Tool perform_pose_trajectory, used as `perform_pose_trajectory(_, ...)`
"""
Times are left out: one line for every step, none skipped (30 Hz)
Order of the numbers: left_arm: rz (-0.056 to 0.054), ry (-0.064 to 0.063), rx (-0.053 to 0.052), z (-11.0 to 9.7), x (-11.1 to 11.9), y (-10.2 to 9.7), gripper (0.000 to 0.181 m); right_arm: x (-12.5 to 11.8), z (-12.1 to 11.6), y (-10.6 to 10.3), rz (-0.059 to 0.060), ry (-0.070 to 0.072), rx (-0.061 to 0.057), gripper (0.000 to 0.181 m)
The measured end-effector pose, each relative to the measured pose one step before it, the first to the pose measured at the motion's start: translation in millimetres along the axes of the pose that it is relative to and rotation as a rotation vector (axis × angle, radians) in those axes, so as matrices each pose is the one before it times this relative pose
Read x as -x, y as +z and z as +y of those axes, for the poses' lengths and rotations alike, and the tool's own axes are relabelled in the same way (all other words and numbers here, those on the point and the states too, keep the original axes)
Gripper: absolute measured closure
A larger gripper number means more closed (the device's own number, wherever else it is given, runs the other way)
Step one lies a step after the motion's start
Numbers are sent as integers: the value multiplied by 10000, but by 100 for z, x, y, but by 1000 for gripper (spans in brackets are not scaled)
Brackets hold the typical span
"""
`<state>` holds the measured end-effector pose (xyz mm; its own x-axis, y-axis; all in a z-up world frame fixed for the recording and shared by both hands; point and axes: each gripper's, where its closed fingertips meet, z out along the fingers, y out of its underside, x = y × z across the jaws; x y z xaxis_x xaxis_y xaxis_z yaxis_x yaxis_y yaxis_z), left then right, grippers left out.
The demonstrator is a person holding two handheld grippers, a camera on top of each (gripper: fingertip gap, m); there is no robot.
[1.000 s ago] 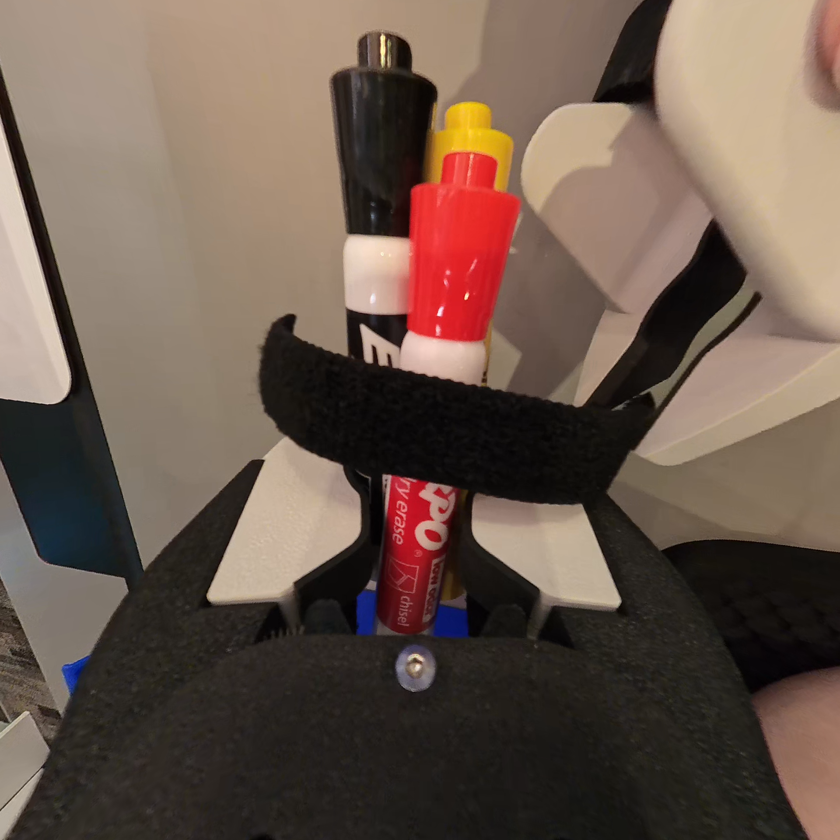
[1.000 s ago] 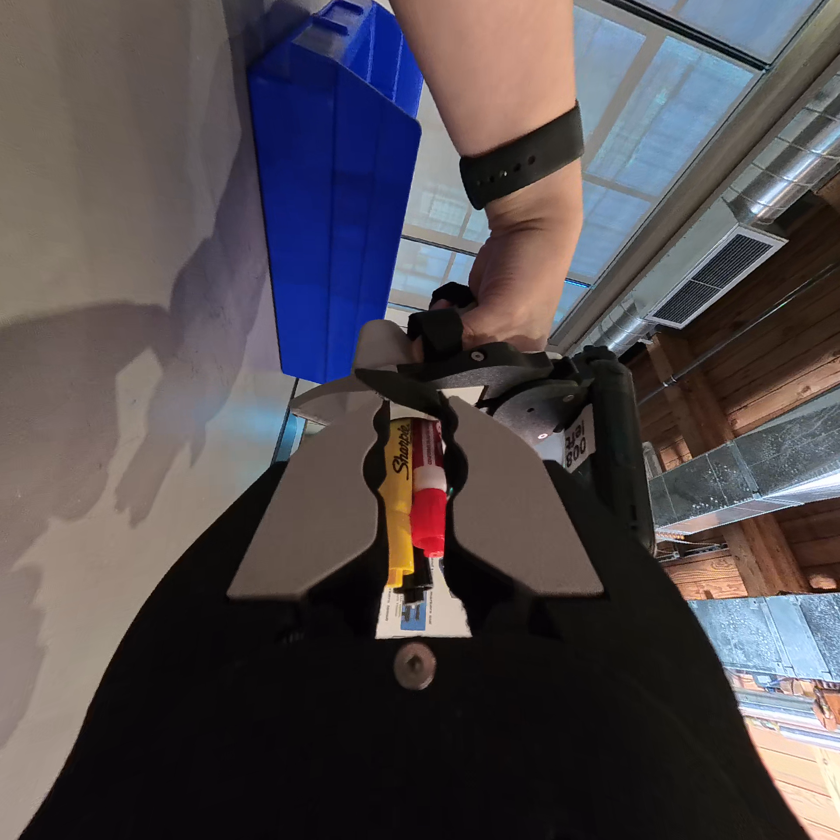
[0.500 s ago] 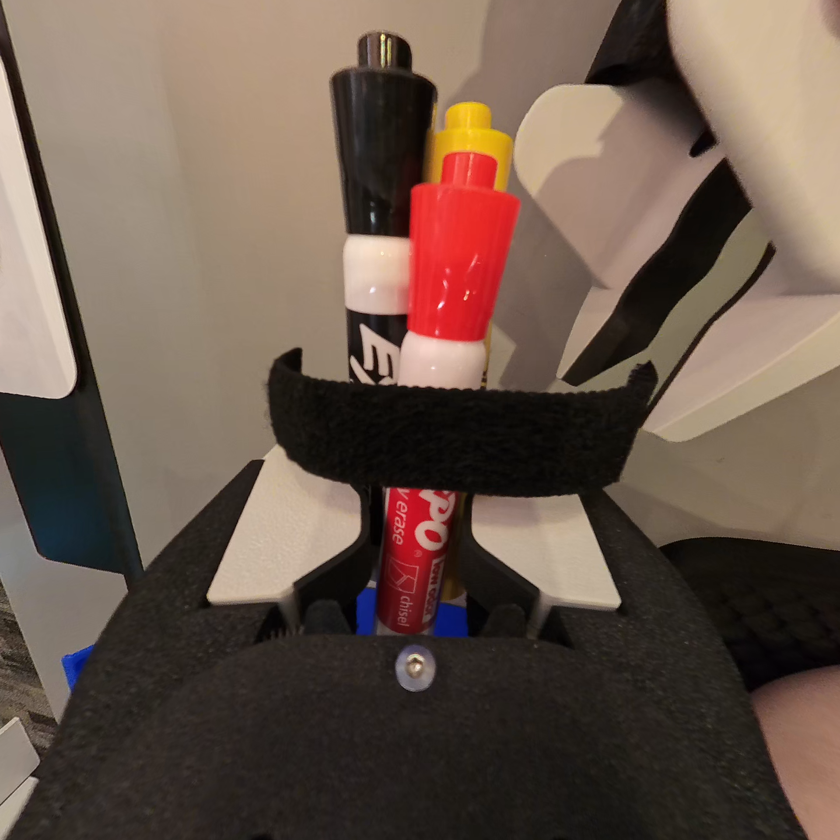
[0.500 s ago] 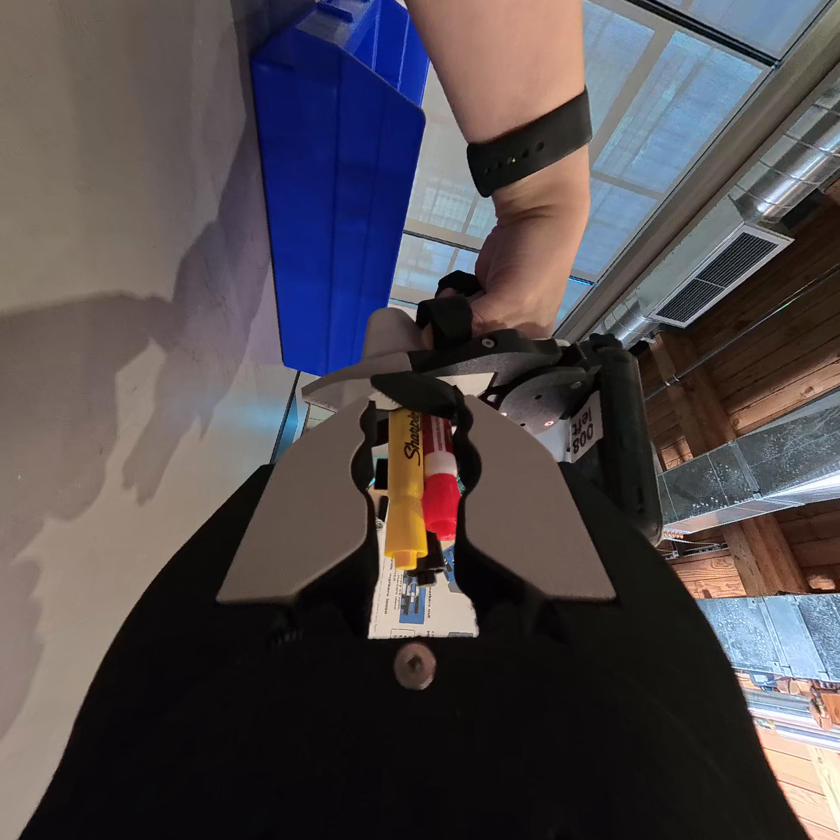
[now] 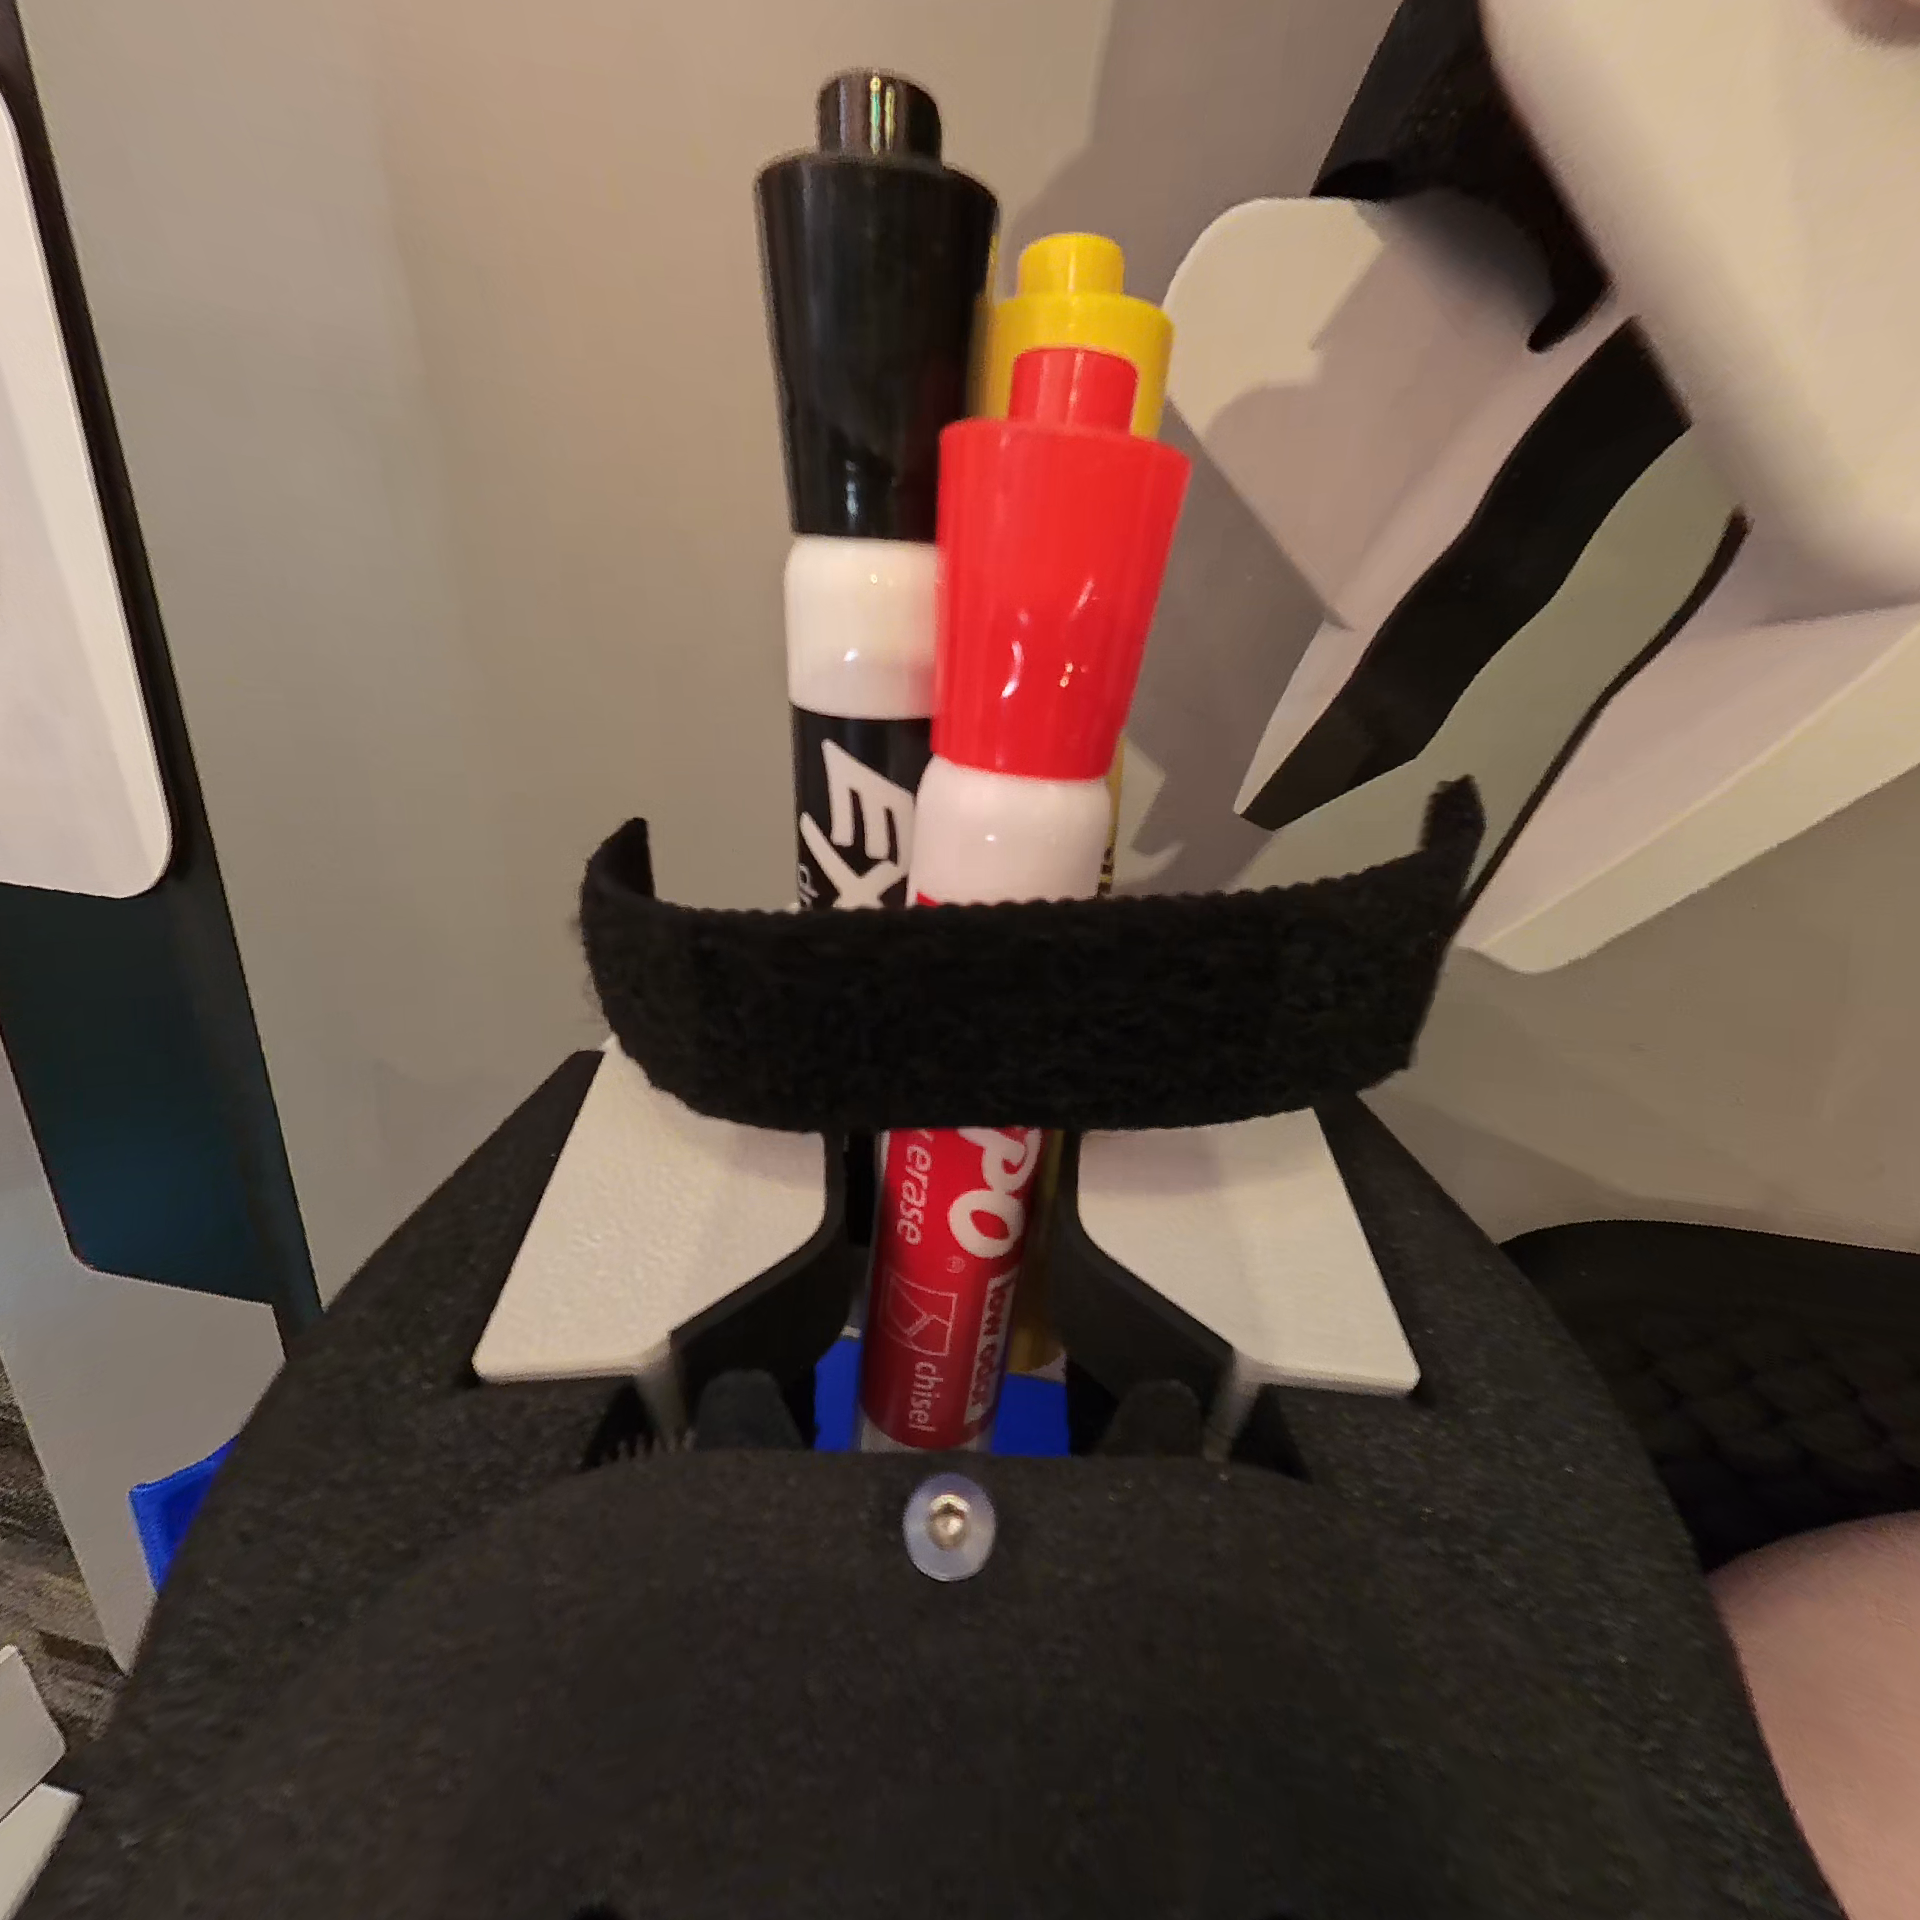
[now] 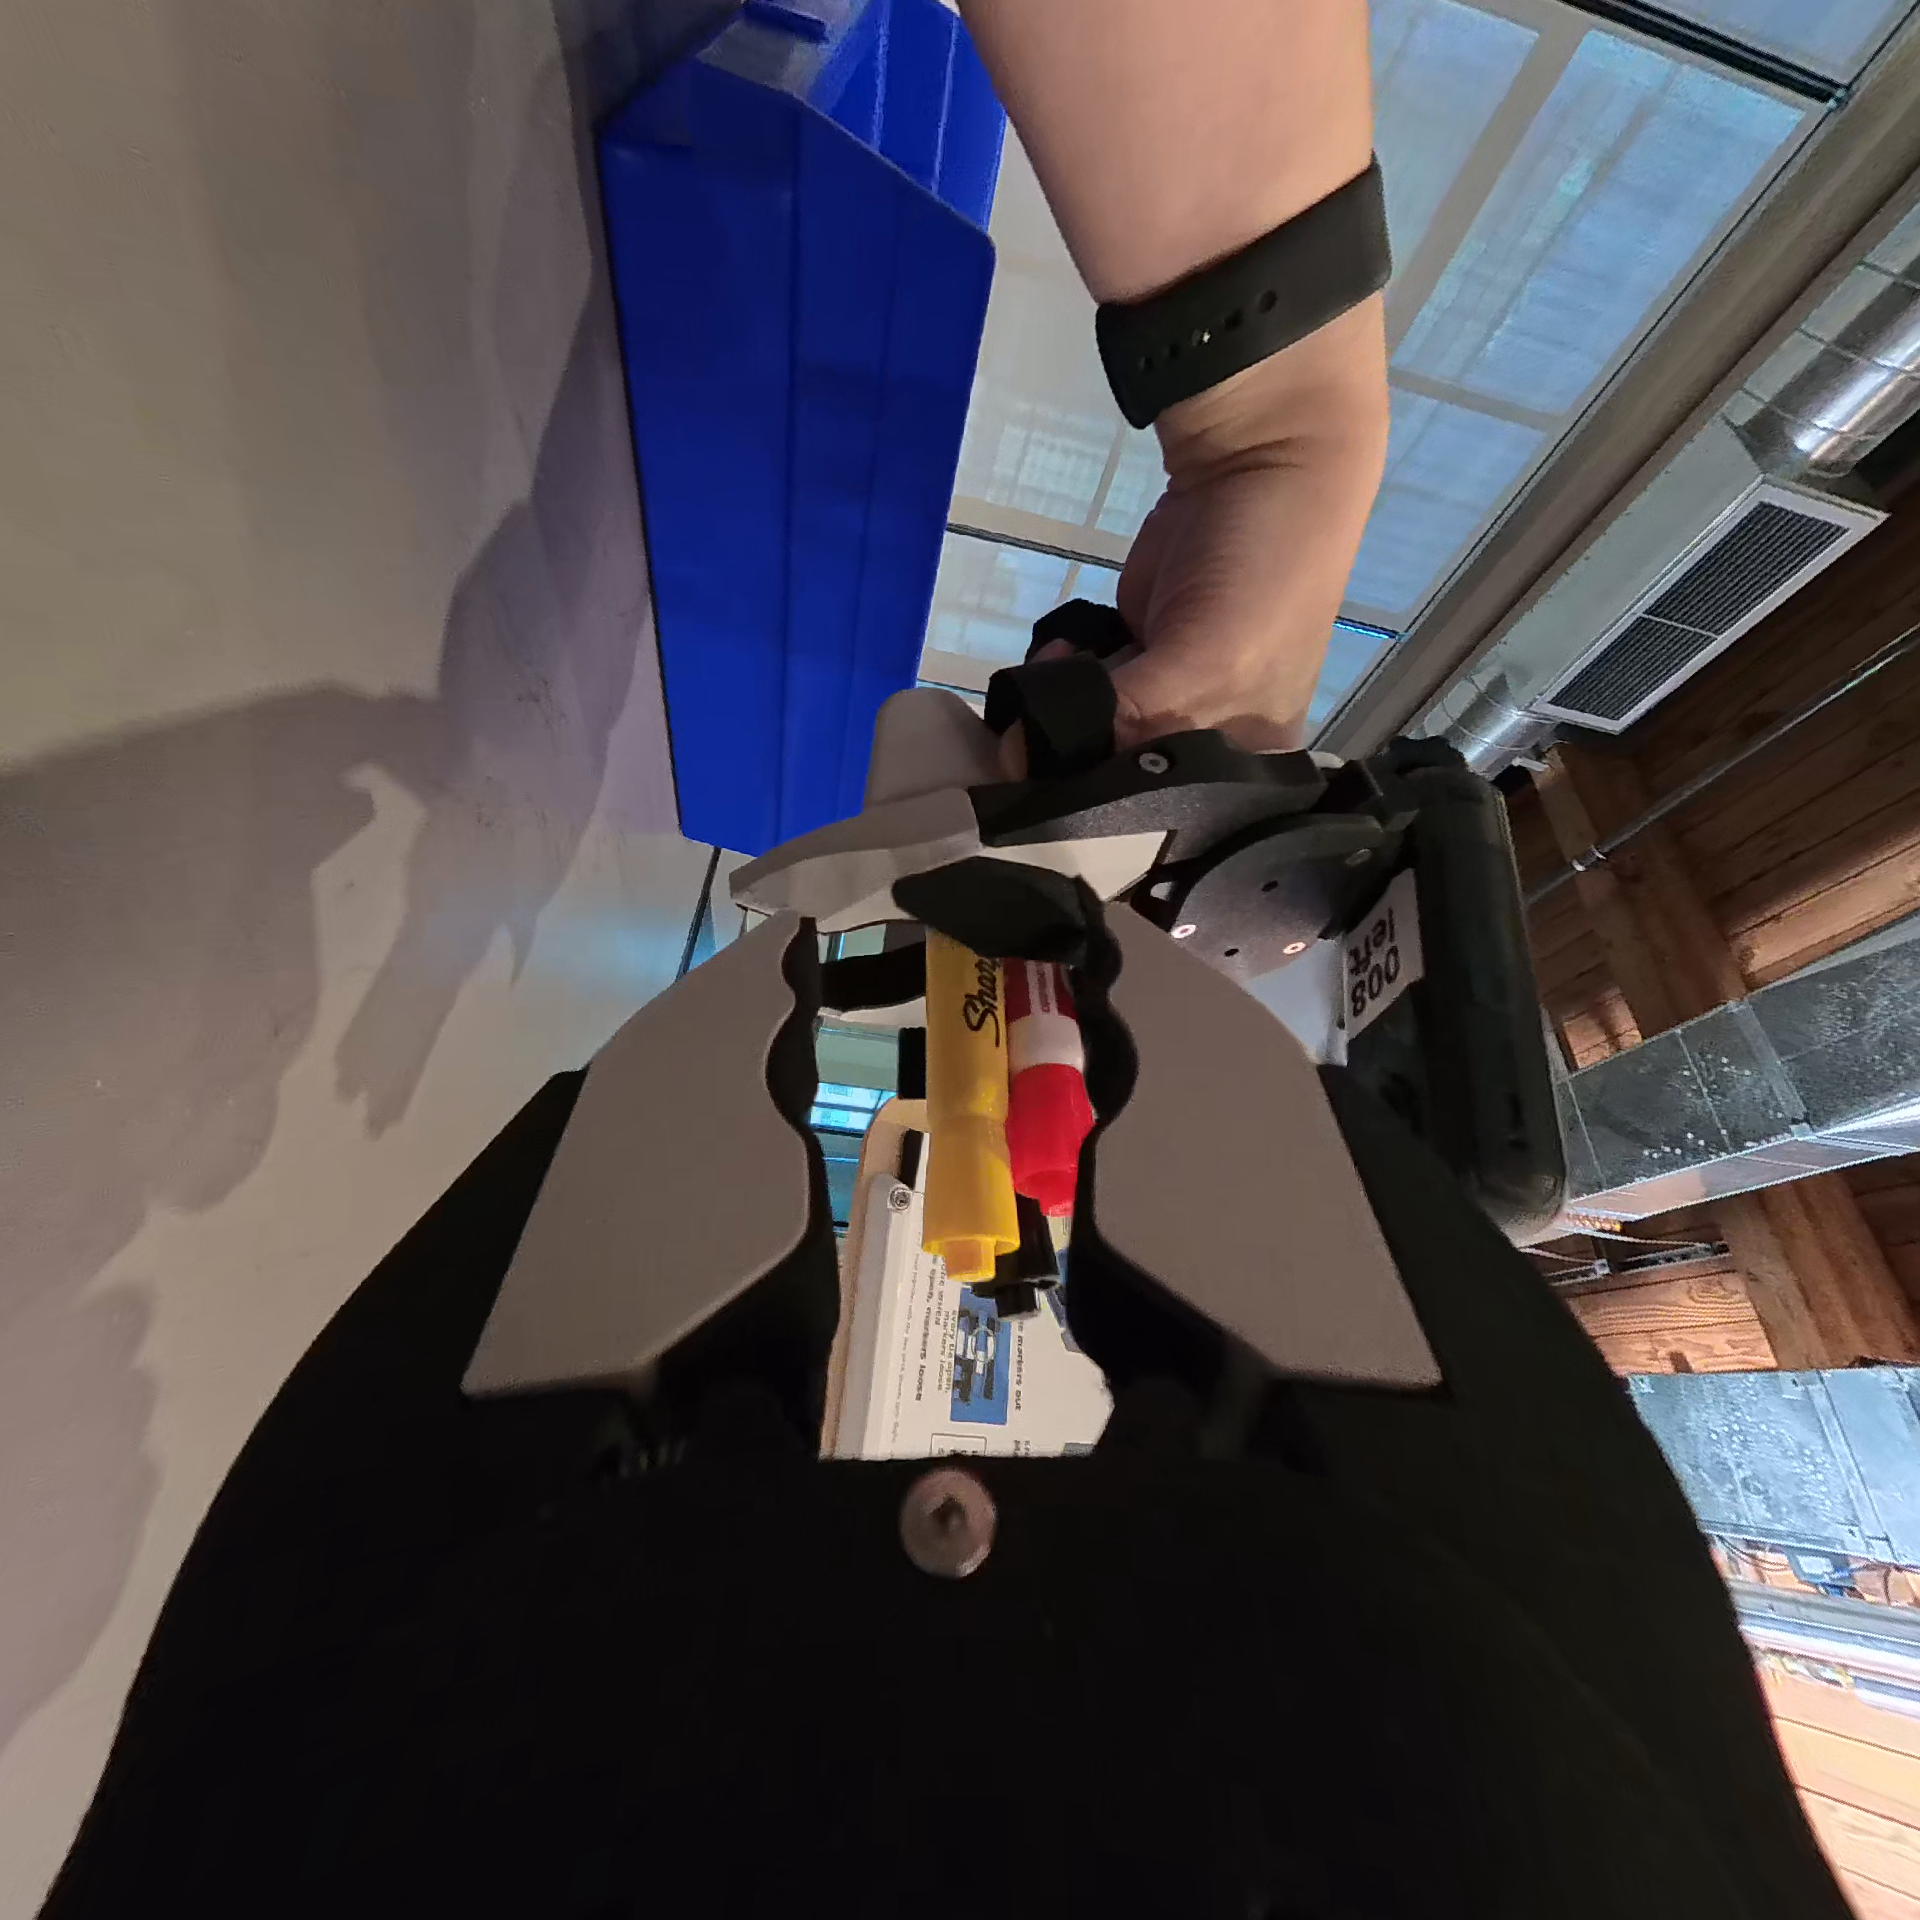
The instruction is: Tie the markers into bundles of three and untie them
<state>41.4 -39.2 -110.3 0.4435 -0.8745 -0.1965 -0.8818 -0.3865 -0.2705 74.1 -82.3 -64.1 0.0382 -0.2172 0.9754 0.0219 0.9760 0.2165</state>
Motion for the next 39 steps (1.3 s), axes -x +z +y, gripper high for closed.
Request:
perform_pose_trajectory(20, -23, -10, 9, -4, -12, 139, -48, -19, -13, 6, 44, -19, 130)
perform_pose_trajectory(-7, -5, -12, 11, 29, -26, 139, -6, -21, -14, -15, 50, -19, 130)
perform_pose_trajectory(-21, -3, -8, 2, 37, -17, 139, 15, -18, 2, -27, 44, -15, 130)
perform_pose_trajectory(1, -10, -5, -7, 9, -14, 139, 45, -21, 1, -26, 16, -16, 129)
perform_pose_trajectory(-23, 7, -4, -13, 24, -8, 139, 43, -30, 6, -14, -4, -11, 129)
perform_pose_trajectory(-18, 10, -9, -21, 14, -26, 139, 6, -47, -6, 0, 2, -20, 129)
perform_pose_trajectory(-17, 2, -12, -19, 14, -35, 139, 48, -58, 18, -44, 23, -25, 128)
perform_pose_trajectory(-18, -5, -19, -17, 30, -40, 139, 44, -45, 7, -46, 30, -9, 127)
perform_pose_trajectory(24, -21, -7, 9, -27, -28, 139, 14, -20, 14, -29, 14, -5, 126)
perform_pose_trajectory(-40, -6, 7, 39, 69, -31, 139, 50, -28, 8, -50, 26, -11, 126)
perform_pose_trajectory(-8, -21, 2, 23, 19, -13, 139, 62, 9, 18, -48, 41, 2, 125)
perform_pose_trajectory(34, -14, -4, -10, -45, 6, 139, 99, 33, 39, -68, 39, 15, 125)
perform_pose_trajectory(-30, 22, 8, -6, 28, 15, 139, 185, 36, 55, -120, 51, 20, 125)
perform_pose_trajectory(-4, 10, 15, -9, -10, 14, 140, 187, 44, 55, -113, 53, 20, 125)
perform_pose_trajectory(21, 3, 0, -36, -37, 19, 139, 133, 56, 52, -60, 16, 27, 125)
perform_pose_trajectory(3, 17, -3, -23, -16, 13, 139, 86, 21, 16, -34, -15, 8, 125)
perform_pose_trajectory(0, 3, 8, 16, -3, 13, 139, 36, -52, -19, -7, -3, -29, 125)
perform_pose_trajectory(3, -10, 9, 20, 0, 4, 139, -45, -105, -49, 35, 4, -59, 125)
perform_pose_trajectory(-1, -9, 0, 21, 24, 11, 139, -64, -84, -35, 33, -8, -36, 125)
perform_pose_trajectory(-26, 0, 5, 15, 45, 7, 139, -56, -29, 8, 1, 2, 1, 125)
perform_pose_trajectory(-32, 5, 27, 19, 40, 6, 139, -50, -16, 1, 4, 17, 11, 125)
perform_pose_trajectory(-3, 17, 20, 2, -17, 17, 139, -54, -36, -19, 28, 6, -16, 125)
perform_pose_trajectory(-24, 40, -6, -24, -2, -5, 139, -25, -59, -18, 6, -7, -32, 125)
perform_pose_trajectory(-46, 24, -20, -52, 45, -28, 139, -16, -21, -9, 4, -11, -1, 125)
perform_pose_trajectory(-10, 3, -31, -61, 9, -48, 139, -38, -24, -3, 18, -13, 4, 125)
perform_pose_trajectory(11, 10, -24, -39, -30, -28, 139, -73, -51, -16, 26, -6, -20, 125)
perform_pose_trajectory(-68, 47, -19, -27, 68, -31, 139, -86, -87, -27, 36, -3, -33, 125)
perform_pose_trajectory(-8, 23, -25, -43, -10, -20, 139, -137, -66, -27, 56, -9, -19, 125)
perform_pose_trajectory(9, 5, -5, -26, -21, -15, 139, -119, -61, -19, 44, -4, -15, 125)
perform_pose_trajectory(-43, 15, -1, -15, 49, 1, 139, -94, -62, -22, 29, 14, -25, 125)
perform_pose_trajectory(-5, 11, -6, -37, 4, 0, 139, -100, -35, -12, 36, 2, -11, 125)
perform_pose_trajectory(19, 19, -15, -35, -50, 6, 139, -51, 38, -4, 17, -15, 19, 125)
perform_pose_trajectory(-25, 24, -5, -25, 12, -11, 139, -63, 56, -6, 18, -5, 23, 125)
perform_pose_trajectory(8, 2, 2, -23, -28, -9, 139, -80, 27, -29, 32, 11, -1, 125)
perform_pose_trajectory(7, 4, 12, -1, -40, -1, 139, -84, 27, -27, 22, 15, -4, 125)
perform_pose_trajectory(-41, 25, 4, -13, 35, -17, 139, -90, 38, -34, 29, 5, 6, 125)
perform_pose_trajectory(33, -6, -8, -8, -60, -20, 139, -132, 34, -49, 37, 2, -1, 125)
perform_pose_trajectory(11, -6, 3, 22, -17, -18, 139, -200, -7, -87, 38, 27, -27, 125)
perform_pose_trajectory(-47, 2, 2, 36, 76, -30, 139, -244, 1, -114, 19, 82, -42, 125)
